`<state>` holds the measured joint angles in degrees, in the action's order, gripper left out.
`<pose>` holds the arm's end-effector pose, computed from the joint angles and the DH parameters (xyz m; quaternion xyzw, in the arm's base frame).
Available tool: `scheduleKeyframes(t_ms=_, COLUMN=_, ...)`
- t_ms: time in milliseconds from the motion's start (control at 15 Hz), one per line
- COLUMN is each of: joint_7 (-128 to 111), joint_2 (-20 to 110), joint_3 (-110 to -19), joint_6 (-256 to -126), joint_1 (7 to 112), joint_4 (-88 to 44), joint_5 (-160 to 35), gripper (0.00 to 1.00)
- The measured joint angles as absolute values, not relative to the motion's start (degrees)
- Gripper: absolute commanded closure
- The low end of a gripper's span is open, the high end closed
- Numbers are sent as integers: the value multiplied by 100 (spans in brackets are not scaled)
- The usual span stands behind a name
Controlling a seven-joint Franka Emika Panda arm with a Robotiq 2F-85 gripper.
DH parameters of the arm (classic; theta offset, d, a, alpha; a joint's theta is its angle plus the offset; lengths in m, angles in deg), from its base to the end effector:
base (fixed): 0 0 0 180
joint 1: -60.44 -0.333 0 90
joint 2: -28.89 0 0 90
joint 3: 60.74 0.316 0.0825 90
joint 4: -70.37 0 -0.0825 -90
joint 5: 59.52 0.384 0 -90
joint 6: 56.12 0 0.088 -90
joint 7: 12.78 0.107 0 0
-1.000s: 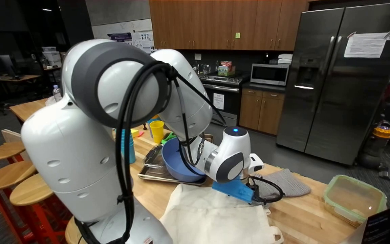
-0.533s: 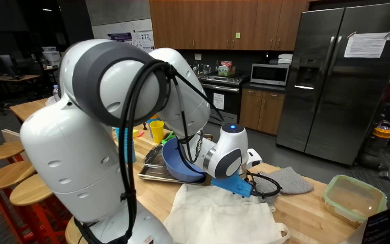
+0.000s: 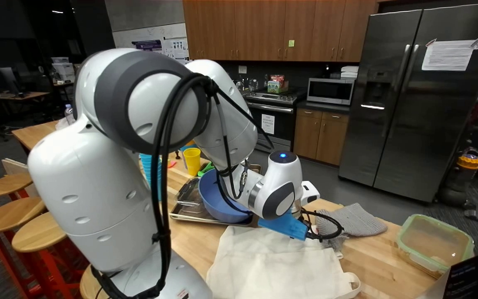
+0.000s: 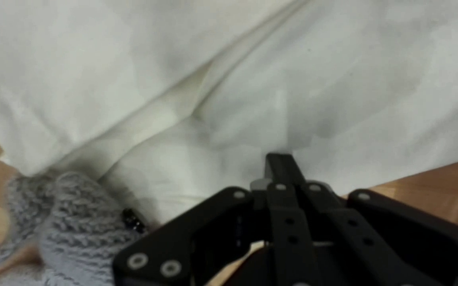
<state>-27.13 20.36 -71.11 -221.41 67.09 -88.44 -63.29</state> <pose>0.3930 -0.1141 0.2837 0.9915 0.0066 0.1252 0.0342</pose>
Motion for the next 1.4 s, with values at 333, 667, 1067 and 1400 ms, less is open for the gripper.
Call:
scheduleKeyframes(t_ms=333, joint_7=-2679, joint_2=2073, joint_3=-7109, joint_6=-22253, joint_1=6709, joint_4=-8844, joint_5=-6329, gripper=100)
scheduleKeyframes(t_ms=667, joint_7=-2679, joint_2=2094, joint_3=-7109, joint_6=-22324, joint_1=6763, joint_4=-8843, joint_5=-6416, gripper=82)
scheduleKeyframes(t_ms=1067, joint_7=-2684, joint_2=2101, joint_3=-7111, joint_6=-22346, joint_1=6812, joint_4=-8839, joint_5=-6433, gripper=74)
scheduleKeyframes(t_ms=1400, joint_7=-2684, joint_2=2097, joint_3=-7109, joint_6=-22341, joint_1=6798, joint_4=-8829, joint_5=-6431, gripper=37)
